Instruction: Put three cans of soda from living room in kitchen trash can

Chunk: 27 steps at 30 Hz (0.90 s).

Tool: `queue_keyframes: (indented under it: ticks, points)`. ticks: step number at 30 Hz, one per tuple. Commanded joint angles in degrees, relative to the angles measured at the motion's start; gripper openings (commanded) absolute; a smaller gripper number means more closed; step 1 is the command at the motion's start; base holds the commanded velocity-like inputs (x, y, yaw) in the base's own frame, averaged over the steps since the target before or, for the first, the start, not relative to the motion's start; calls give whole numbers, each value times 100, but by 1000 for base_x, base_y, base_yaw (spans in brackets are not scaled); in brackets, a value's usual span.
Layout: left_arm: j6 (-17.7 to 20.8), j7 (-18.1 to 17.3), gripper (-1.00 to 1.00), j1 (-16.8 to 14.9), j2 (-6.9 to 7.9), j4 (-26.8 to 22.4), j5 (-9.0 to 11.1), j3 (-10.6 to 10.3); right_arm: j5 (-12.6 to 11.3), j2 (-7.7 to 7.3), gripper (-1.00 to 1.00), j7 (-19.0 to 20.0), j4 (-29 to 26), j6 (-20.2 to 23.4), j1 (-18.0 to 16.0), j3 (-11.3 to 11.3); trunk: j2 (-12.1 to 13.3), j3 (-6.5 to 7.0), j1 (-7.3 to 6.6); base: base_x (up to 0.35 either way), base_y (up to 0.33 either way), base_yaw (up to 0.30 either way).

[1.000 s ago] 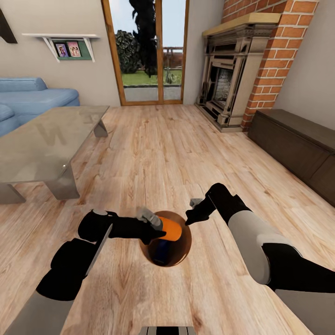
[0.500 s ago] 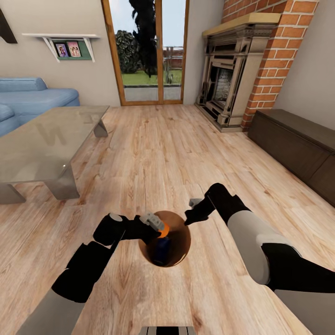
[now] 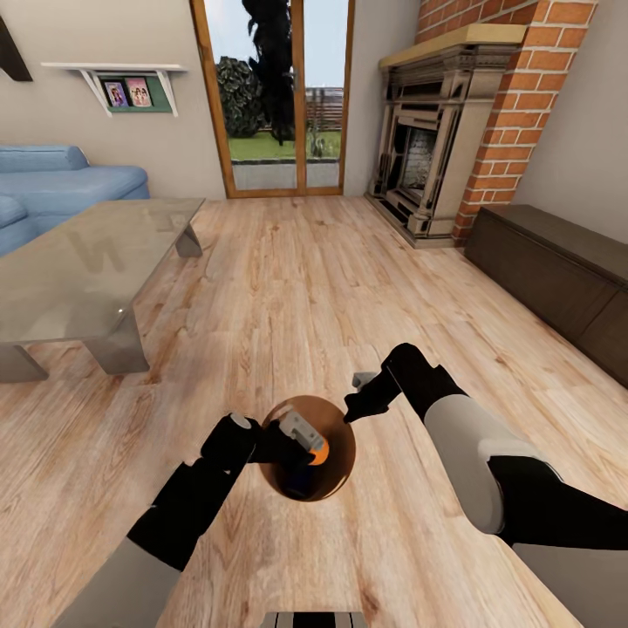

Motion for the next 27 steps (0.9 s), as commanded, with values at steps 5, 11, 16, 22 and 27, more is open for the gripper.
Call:
queue_keyframes:
  ticks: [5,11,16,22,27]
  points:
    - [-516,618,-100,-5,-43,683,19,-12,-181,55,-100,27,0,86,-2,-29,-1,1,-1,0,0,0]
    - [-609,688,-100,-23,-56,750,22,-19,-179,66,-100,27,1,86,-2,-23,-1,1,-1,0,0,0]
    - [-617,693,-100,-26,-57,756,23,-19,-179,67,-100,27,1,86,-2,16,-1,1,-1,0,0,0]
    - [-618,693,-100,-28,-54,752,33,-15,-179,68,-100,27,1,86,-2,47,-1,1,-1,0,0,0]
    - [-615,686,100,-31,-55,745,25,-11,-181,72,-100,27,1,86,-2,51,-1,1,-1,0,0,0]
